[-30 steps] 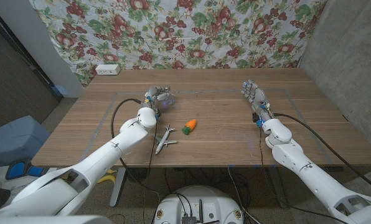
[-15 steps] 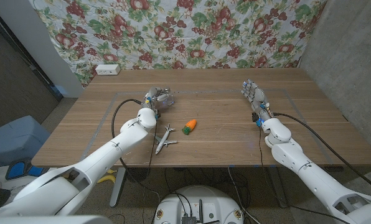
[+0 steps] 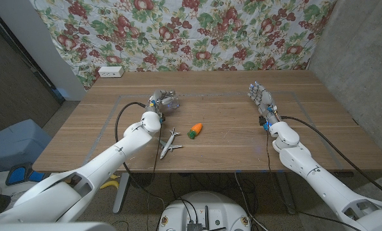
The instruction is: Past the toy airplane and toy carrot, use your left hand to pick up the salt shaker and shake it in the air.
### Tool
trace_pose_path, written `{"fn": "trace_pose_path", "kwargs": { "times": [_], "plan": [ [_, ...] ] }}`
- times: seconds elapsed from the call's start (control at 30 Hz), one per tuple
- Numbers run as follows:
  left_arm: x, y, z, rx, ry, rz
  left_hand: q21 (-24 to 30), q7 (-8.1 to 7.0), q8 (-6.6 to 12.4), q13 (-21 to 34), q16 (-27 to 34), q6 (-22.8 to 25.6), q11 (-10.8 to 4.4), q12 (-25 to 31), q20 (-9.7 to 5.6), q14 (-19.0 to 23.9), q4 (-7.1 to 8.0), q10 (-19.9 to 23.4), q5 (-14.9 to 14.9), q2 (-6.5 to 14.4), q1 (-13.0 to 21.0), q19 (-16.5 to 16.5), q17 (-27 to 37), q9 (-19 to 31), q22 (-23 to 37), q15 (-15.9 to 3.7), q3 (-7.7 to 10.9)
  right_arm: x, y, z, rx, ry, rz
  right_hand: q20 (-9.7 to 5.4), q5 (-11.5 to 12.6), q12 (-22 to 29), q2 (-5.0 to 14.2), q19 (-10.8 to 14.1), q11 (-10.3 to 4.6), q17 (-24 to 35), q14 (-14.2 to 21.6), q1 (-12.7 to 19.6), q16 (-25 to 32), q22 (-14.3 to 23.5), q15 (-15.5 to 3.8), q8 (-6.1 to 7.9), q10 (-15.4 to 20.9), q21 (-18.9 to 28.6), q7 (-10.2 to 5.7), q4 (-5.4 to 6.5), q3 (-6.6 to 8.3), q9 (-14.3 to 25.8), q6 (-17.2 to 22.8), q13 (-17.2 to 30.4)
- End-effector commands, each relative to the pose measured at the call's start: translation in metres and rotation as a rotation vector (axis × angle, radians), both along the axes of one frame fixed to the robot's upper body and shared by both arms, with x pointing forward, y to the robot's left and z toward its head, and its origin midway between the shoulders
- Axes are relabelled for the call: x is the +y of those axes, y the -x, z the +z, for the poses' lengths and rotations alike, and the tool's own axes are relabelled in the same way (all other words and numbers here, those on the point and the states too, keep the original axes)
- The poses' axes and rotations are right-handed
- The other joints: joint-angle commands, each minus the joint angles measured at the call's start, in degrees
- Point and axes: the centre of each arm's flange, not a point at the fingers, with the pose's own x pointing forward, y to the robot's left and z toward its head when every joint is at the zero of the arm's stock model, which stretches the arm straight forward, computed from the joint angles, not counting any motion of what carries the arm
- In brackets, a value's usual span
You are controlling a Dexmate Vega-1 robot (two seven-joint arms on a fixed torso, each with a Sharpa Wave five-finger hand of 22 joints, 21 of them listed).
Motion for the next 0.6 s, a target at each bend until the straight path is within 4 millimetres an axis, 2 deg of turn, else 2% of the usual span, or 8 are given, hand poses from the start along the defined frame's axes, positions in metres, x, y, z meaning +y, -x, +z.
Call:
{"fn": "trace_pose_path", "kwargs": {
  "times": [0.03, 0.27, 0.33, 0.6],
  "plan": [
    [0.0014, 0.0013, -0.0035, -0.006, 0.005, -0.004, 0.3, -3.38, -0.32, 0.3, -0.2, 5.7, -8.66, -0.3, -2.78, -0.8, 0.59, 7.2, 0.4, 5.5, 5.0, -0.6, -0.1, 0.1, 0.0, -6.63, -0.96, 0.0005, 0.0020, 0.0001, -0.003, -0.002, 0.001, -0.02, 0.1, -0.2, 0.27, 0.3, -0.29, 0.2, 0.4, 0.3, -0.4, 0.2, 0.07, 0.19, 0.2, -0.2, -0.14, 0.05, -0.03, 0.1, 0.2, -0.1],
    [0.0030, 0.0037, -0.0051, -0.020, 0.021, 0.000, -0.6, -3.48, -0.73, 0.4, -0.3, 0.6, -7.56, -0.7, -0.95, -2.7, 1.15, 1.1, 0.7, 3.5, 0.6, -2.3, -0.1, -0.2, -0.1, -6.33, -2.09, 0.0007, 0.0028, -0.0008, -0.004, 0.001, 0.001, -0.03, 0.1, -0.2, 0.27, 0.3, -0.40, 0.2, 0.4, 0.3, -0.3, 0.2, 0.14, 0.19, 0.2, -0.3, -0.14, 0.06, -0.03, 0.1, 0.2, -0.1],
    [0.0036, 0.0043, -0.0057, -0.023, 0.031, 0.004, -1.0, -4.11, -0.79, 0.5, -0.2, -1.7, -7.74, -0.7, -0.39, -3.7, 1.41, -1.3, 0.8, 2.8, -1.3, -3.2, 0.0, -0.2, -0.1, -6.08, -2.48, 0.0007, 0.0030, -0.0008, -0.005, -0.002, 0.001, -0.04, 0.1, -0.2, 0.28, 0.3, -0.37, 0.2, 0.4, 0.3, -0.4, 0.2, 0.13, 0.19, 0.2, -0.3, -0.12, 0.05, -0.03, 0.1, 0.2, -0.1],
    [0.0056, 0.0049, -0.0065, -0.032, 0.049, 0.000, -2.6, -4.96, -0.71, 0.6, -0.3, -8.4, -6.45, -0.7, 1.04, -8.0, 2.18, -8.2, 0.7, 0.3, -7.7, -5.8, 0.0, -0.3, -0.1, -5.41, -4.22, 0.0015, 0.0030, -0.0009, -0.005, -0.002, 0.001, 0.01, 0.1, -0.2, 0.28, 0.3, -0.41, 0.2, 0.5, 0.3, -0.3, 0.2, 0.12, 0.17, 0.2, -0.3, -0.12, 0.05, -0.03, 0.1, 0.1, -0.1]
  ]
}}
